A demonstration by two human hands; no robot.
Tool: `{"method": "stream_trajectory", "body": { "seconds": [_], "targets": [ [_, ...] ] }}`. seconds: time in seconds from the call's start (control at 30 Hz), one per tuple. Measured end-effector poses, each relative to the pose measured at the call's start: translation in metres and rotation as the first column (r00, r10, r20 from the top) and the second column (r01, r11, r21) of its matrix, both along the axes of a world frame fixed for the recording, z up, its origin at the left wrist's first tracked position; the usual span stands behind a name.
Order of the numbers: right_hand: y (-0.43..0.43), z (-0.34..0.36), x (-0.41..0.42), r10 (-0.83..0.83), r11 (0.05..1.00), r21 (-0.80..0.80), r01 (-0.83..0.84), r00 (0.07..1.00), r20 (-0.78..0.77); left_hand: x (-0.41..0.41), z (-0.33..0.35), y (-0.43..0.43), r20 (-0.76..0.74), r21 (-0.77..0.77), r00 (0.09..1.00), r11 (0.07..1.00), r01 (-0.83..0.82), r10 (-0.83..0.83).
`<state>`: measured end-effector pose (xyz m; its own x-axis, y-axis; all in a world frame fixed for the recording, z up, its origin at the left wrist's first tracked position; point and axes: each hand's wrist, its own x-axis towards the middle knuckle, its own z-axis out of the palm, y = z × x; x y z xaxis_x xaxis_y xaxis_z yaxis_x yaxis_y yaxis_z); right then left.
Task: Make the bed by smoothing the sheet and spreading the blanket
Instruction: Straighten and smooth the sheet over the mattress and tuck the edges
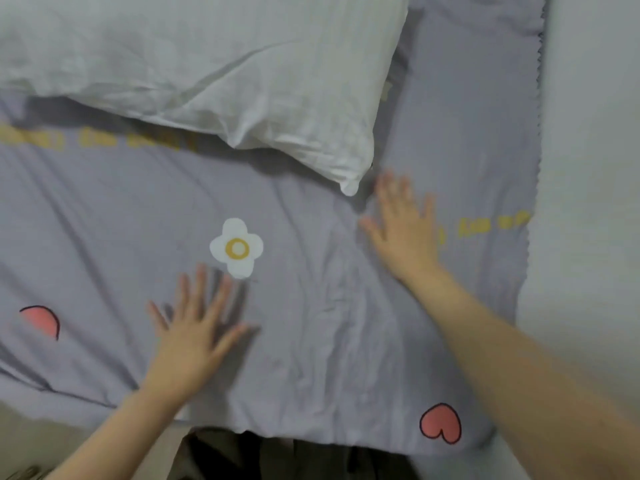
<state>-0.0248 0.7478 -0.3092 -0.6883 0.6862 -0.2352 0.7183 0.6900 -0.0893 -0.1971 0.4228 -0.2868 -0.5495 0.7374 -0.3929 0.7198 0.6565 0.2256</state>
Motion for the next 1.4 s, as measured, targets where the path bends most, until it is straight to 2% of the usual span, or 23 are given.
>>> {"method": "stream_trajectory", "body": {
  "seconds": [0.03, 0.07, 0.1, 0.17, 0.2, 0.33, 0.4, 0.47, 0.53, 0.57, 0.6, 0.67, 0.73, 0.8, 0.87, 0.9, 0.97, 1.07, 1.13, 1.2, 1.27, 1.33, 1.4],
  "targets": [
    [-0.027, -0.006, 0.013, 0.012, 1.0, -0.009, -0.012, 0.999, 0.031, -0.017, -0.005, 0.005, 0.012, -0.046, 0.988, 0.987, -0.153, 0.154],
    [-0.048, -0.01, 0.032, -0.086, 0.996, 0.009, 0.085, 0.995, 0.051, -0.034, -0.011, 0.005, 0.026, -0.094, 0.963, 0.959, -0.266, 0.269],
    [-0.064, -0.013, 0.053, -0.265, 0.964, 0.039, 0.263, 0.963, 0.054, -0.048, -0.018, 0.001, 0.025, -0.134, 0.935, 0.928, -0.348, 0.354],
    [-0.092, -0.011, 0.094, -0.557, 0.829, 0.091, 0.552, 0.83, 0.042, -0.065, -0.029, -0.018, 0.003, -0.181, 0.89, 0.875, -0.449, 0.456],
    [-0.102, -0.007, 0.113, -0.605, 0.794, 0.103, 0.599, 0.796, 0.038, -0.065, -0.031, -0.031, 0.003, -0.182, 0.873, 0.859, -0.478, 0.487],
    [-0.133, 0.006, 0.17, -0.598, 0.8, 0.067, 0.596, 0.784, 0.167, -0.044, -0.023, -0.088, 0.012, -0.188, 0.849, 0.835, -0.517, 0.528],
    [-0.143, 0.01, 0.167, -0.704, 0.704, 0.069, 0.706, 0.683, 0.194, -0.036, -0.013, -0.113, -0.001, -0.202, 0.885, 0.866, -0.457, 0.466],
    [-0.152, 0.016, 0.137, -0.777, 0.625, 0.048, 0.779, 0.617, 0.124, -0.037, -0.007, -0.134, -0.028, -0.189, 0.921, 0.903, -0.386, 0.388],
    [-0.166, 0.022, 0.093, -0.69, 0.722, 0.001, 0.692, 0.72, 0.07, -0.048, -0.003, -0.148, -0.022, -0.143, 0.886, 0.876, -0.461, 0.463],
    [-0.177, 0.023, 0.069, -0.601, 0.797, -0.027, 0.604, 0.796, 0.069, -0.056, -0.001, -0.151, -0.025, -0.091, 0.822, 0.818, -0.568, 0.569],
    [-0.188, 0.023, 0.044, -0.51, 0.856, -0.055, 0.514, 0.857, 0.073, -0.066, 0.0, -0.155, -0.045, -0.027, 0.72, 0.72, -0.693, 0.692],
    [-0.213, 0.021, -0.008, -0.344, 0.933, -0.098, 0.346, 0.938, 0.032, -0.093, 0.004, -0.166, -0.053, 0.096, 0.446, 0.449, -0.889, 0.894],
    [-0.242, 0.019, -0.056, -0.169, 0.978, -0.128, 0.163, 0.985, -0.031, -0.126, 0.006, -0.183, 0.105, 0.18, 0.258, 0.236, -0.955, 0.961],
    [-0.276, 0.011, -0.091, -0.014, 0.981, -0.193, 0.009, 1.0, -0.024, -0.156, 0.005, -0.202, 0.331, 0.191, 0.164, 0.104, -0.976, 0.929],
    [-0.315, -0.001, -0.109, 0.036, 0.962, -0.273, -0.023, 0.998, 0.045, -0.18, 0.007, -0.22, 0.478, 0.107, 0.043, -0.01, -0.994, 0.877],
    [-0.336, -0.005, -0.113, 0.058, 0.957, -0.288, -0.037, 0.996, 0.062, -0.188, 0.007, -0.228, 0.52, 0.046, 0.001, -0.027, -0.999, 0.854],
    [-0.375, -0.005, -0.116, 0.241, 0.934, -0.281, -0.22, 0.97, 0.042, -0.196, 0.009, -0.242, 0.556, -0.064, 0.011, 0.056, -0.996, 0.831],
    [-0.401, 0.001, -0.113, 0.559, 0.798, -0.268, -0.539, 0.829, -0.006, -0.198, 0.015, -0.261, 0.514, -0.066, 0.204, 0.275, -0.959, 0.833],
    [-0.398, 0.008, -0.114, 0.635, 0.739, -0.267, -0.618, 0.772, -0.027, -0.195, 0.019, -0.273, 0.519, -0.019, 0.245, 0.297, -0.955, 0.819],
    [-0.391, 0.015, -0.118, 0.718, 0.655, -0.266, -0.707, 0.693, -0.072, -0.19, 0.02, -0.283, 0.499, 0.034, 0.246, 0.264, -0.964, 0.831],
    [-0.386, 0.022, -0.125, 0.747, 0.622, -0.242, -0.745, 0.657, -0.101, -0.185, 0.017, -0.295, 0.449, 0.064, 0.18, 0.17, -0.983, 0.875],
    [-0.385, 0.028, -0.137, 0.68, 0.701, -0.214, -0.681, 0.728, -0.087, -0.182, 0.014, -0.309, 0.437, 0.032, 0.019, 0.005, -0.999, 0.899],
    [-0.391, 0.031, -0.153, 0.592, 0.783, -0.219, -0.583, 0.806, -0.029, -0.18, 0.009, -0.323, 0.479, -0.012, -0.193, -0.213, -0.977, 0.857]
  ]
}}
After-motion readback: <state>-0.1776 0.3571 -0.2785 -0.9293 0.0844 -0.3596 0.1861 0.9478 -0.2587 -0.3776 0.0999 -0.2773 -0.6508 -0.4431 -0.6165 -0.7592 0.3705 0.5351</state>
